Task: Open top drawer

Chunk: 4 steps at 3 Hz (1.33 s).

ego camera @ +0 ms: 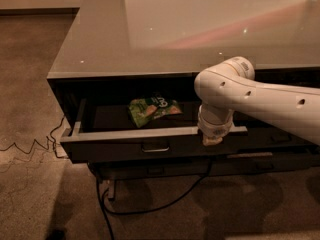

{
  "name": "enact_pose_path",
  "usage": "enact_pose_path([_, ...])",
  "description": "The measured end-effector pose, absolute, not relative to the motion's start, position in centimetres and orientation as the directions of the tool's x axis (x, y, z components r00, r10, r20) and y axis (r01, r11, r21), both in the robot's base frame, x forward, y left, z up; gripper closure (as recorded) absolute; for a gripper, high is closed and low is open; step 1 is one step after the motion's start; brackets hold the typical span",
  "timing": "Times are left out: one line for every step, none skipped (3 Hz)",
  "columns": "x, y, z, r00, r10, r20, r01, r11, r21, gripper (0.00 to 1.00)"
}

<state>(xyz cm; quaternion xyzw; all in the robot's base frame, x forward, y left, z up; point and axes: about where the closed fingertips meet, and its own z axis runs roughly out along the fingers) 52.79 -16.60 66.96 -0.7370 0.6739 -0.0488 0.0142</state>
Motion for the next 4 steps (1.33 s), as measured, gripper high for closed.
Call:
enact_pose_path([52.8, -16.5, 67.7, 0.087, -0.995, 0.053, -0.992, -0.091, -0.087, 1.00])
enact_pose_path([52.8, -16.5, 68.1, 0.087, -0.995, 0.053, -0.992, -0.091, -0.087, 1.00])
enact_pose_path([51.3, -17.0, 68.9, 0.104, -0.991, 0.078, -0.987, -0.113, -0.113, 1.00])
enact_pose_path([49.3, -16.5, 70.8, 0.142, -0.986, 0.086, -0.973, -0.155, -0.169, 1.00])
